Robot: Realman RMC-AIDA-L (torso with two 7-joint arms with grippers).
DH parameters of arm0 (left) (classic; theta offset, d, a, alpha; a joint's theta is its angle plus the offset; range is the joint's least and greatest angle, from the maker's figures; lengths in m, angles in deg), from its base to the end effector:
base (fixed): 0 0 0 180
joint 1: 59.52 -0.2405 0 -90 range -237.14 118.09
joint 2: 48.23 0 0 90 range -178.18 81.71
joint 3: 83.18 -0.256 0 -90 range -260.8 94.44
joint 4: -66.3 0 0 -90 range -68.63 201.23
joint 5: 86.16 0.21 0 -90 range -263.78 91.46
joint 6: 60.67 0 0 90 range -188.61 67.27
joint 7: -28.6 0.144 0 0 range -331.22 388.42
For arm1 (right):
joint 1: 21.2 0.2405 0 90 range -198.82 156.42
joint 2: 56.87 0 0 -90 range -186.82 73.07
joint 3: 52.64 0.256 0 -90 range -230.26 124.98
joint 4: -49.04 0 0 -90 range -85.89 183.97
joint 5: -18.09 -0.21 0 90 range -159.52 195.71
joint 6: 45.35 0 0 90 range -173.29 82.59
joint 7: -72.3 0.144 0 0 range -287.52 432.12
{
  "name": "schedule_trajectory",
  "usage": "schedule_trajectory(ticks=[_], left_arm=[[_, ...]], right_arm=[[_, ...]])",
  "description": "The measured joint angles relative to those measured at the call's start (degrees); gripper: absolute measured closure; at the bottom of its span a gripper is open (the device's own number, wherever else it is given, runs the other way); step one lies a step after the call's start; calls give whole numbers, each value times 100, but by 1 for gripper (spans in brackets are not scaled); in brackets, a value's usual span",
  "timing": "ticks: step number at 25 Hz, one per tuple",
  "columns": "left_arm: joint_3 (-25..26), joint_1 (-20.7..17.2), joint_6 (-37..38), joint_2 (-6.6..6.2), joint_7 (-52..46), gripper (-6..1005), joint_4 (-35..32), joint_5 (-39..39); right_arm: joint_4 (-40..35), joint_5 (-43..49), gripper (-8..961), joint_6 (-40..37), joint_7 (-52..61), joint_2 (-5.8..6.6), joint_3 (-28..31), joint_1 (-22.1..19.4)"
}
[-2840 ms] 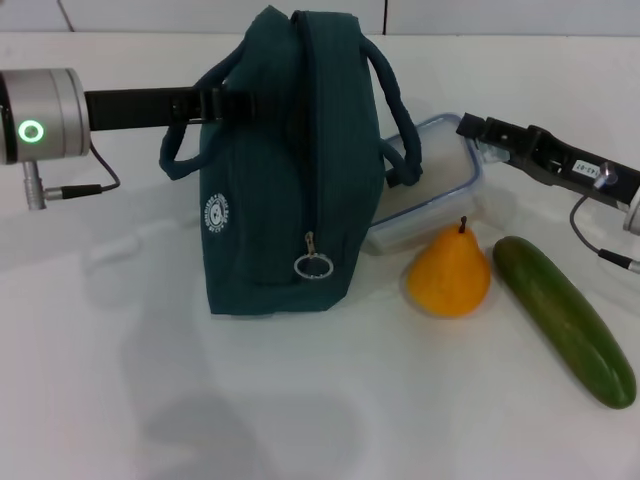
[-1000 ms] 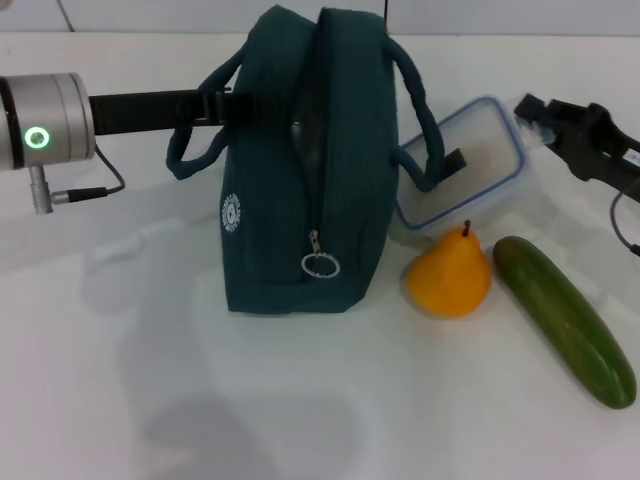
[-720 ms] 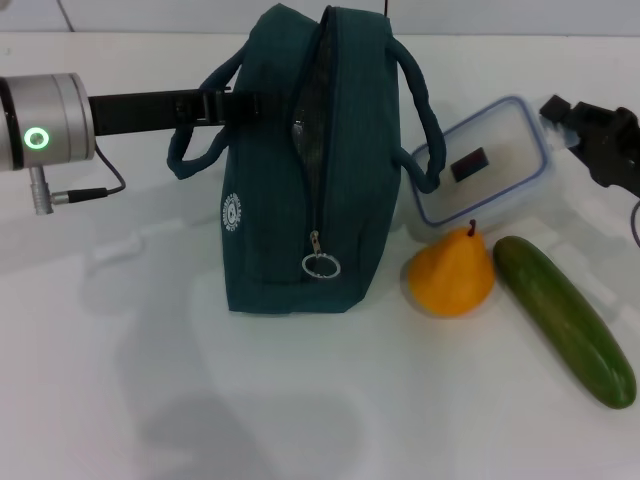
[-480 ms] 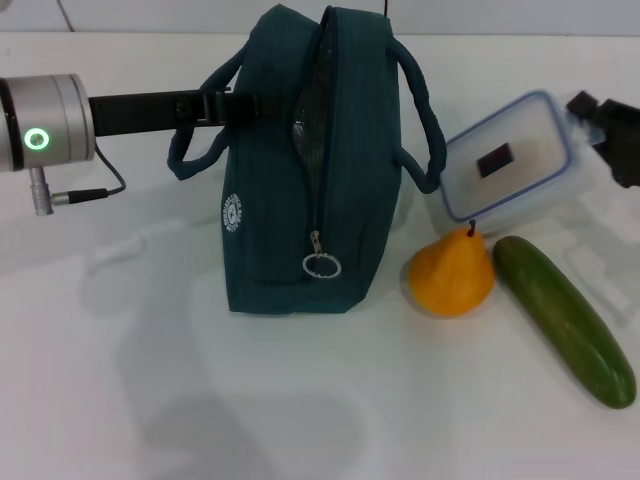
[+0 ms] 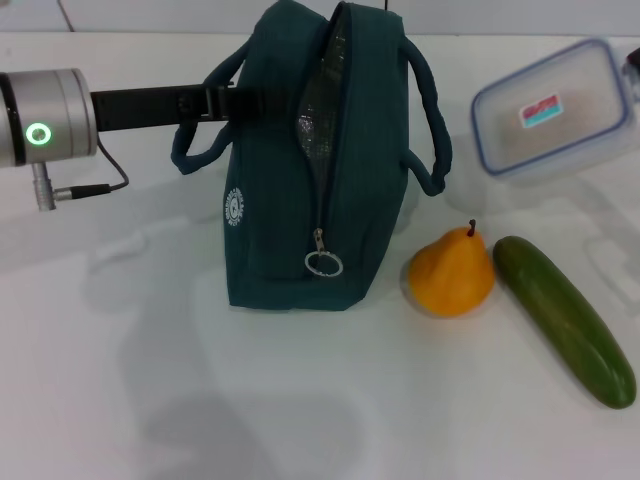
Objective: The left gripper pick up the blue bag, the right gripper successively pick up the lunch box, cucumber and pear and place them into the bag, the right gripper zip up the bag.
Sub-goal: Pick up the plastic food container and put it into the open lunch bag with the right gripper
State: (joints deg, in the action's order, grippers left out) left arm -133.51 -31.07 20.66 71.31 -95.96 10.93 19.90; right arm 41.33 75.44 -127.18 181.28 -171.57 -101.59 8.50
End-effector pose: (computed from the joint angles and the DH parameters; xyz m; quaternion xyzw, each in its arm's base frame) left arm -0.2189 0.3653 0.0352 -0.8407 -0.4435 -0.2840 0.1263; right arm 0.2877 0.3479 0.0241 -0.5420 0.5854 0.5935 0.1064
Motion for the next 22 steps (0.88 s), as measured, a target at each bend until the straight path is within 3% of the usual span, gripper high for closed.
schedule_trajectory(ticks=[10,22], left_arm=[[-118,77,2,2,-14,962,-3,-1],[-357,196,-53,7,-14,962,19,-8]], right_arm=[[-11,-796,831,-882,384,-80,-2,303],[97,-937,824,-1374,537,-148,-54,1537]])
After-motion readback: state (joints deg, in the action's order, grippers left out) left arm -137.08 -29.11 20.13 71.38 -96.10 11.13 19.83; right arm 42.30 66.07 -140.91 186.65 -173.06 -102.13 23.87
